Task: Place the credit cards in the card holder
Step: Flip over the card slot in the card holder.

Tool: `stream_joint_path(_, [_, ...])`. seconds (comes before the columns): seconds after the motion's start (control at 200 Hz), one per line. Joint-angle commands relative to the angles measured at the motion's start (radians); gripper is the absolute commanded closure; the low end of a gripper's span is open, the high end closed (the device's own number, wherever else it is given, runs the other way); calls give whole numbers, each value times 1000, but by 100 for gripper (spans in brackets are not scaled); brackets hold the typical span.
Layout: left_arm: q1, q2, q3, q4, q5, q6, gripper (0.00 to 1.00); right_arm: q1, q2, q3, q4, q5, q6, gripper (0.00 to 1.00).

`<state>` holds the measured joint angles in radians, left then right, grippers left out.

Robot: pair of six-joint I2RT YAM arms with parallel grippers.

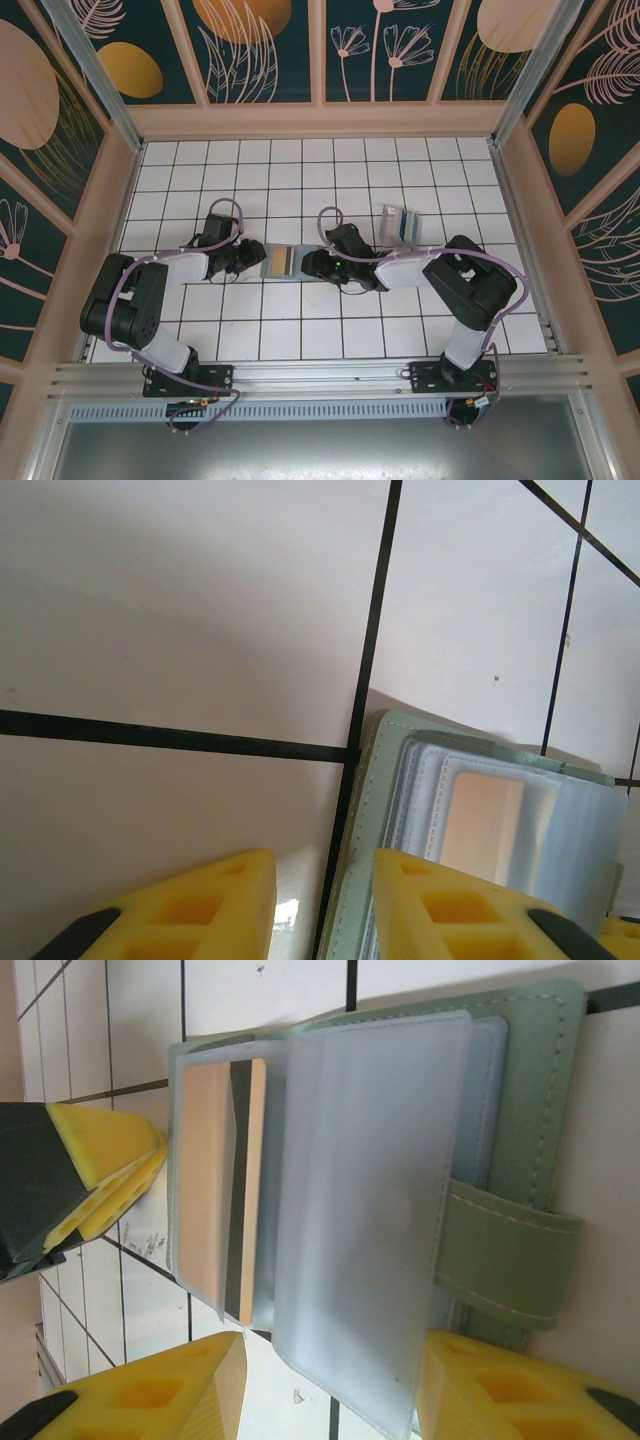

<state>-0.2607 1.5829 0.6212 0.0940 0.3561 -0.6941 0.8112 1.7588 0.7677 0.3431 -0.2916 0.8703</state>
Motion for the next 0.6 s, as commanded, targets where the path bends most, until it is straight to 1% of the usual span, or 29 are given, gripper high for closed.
stream_joint_path(0.0, [-8,29,-2,9,30,-10,67,-7,-13,22,59,-32,-18,52])
stream_joint_path(0.095, [-7,27,-7,25,47,-27,67,-8,-13,31,79,-48,-28,52])
stream_joint_path(0.235, [27,57,-73,202,189,-164,67,-5,27,79,77,-59,-57,52])
stream_joint_path(0.38, [67,62,-122,321,248,-254,68,9,73,139,88,-62,-85,50])
stream_joint_path(0.445, [85,46,-133,327,255,-265,68,19,92,177,74,-66,-105,49])
stream_joint_path(0.596, [121,1,-137,282,245,-248,67,42,158,267,42,-87,-139,49])
